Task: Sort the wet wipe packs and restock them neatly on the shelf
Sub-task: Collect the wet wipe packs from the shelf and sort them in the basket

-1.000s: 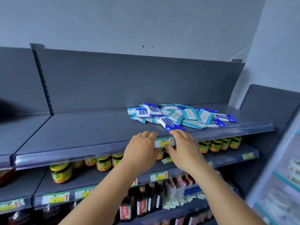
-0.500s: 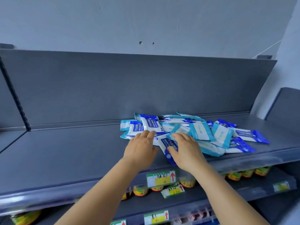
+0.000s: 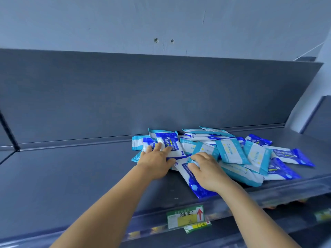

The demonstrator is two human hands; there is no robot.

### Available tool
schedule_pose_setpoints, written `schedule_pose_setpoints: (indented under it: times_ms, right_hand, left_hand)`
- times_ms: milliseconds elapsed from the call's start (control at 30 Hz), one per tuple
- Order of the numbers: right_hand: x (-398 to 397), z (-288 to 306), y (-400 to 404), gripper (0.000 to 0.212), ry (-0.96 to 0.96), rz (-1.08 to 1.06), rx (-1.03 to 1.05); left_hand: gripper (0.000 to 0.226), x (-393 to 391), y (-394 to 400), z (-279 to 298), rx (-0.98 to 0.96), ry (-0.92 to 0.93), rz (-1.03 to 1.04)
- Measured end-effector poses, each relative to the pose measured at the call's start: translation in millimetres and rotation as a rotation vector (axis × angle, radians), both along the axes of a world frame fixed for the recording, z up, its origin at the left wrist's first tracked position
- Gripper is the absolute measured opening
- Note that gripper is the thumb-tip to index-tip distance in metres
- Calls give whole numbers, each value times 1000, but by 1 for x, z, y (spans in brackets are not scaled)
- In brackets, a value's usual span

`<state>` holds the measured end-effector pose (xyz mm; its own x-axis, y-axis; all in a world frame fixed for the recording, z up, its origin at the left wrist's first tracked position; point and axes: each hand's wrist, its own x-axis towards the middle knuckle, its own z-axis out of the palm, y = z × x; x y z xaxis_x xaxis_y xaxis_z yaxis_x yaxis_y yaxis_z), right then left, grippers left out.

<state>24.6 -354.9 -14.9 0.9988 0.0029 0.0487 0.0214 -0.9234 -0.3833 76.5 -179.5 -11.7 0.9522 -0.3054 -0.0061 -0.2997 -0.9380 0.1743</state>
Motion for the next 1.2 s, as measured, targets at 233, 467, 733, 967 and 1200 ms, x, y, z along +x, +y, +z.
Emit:
schedule_pose_setpoints:
  times_ms: [233, 467, 733, 967, 1200]
  right_hand:
    - [-31, 6, 21, 29, -80, 91, 88]
    - [-31, 12, 38, 49, -129, -336, 85]
    - [-12, 17, 29, 42, -64, -459, 301]
    - [-31, 21, 24, 31, 153, -316, 304]
    - [-34, 34, 29, 27, 131, -244, 417]
  left_hand:
    - [38, -50, 38, 2, -199, -49, -120]
    - [67, -54, 40, 2, -301, -89, 241]
    - [113, -53, 25, 2, -593, 16, 369]
    - [34, -54, 36, 4, -663, 99, 345]
    - [21, -68, 30, 2, -754, 136, 357]
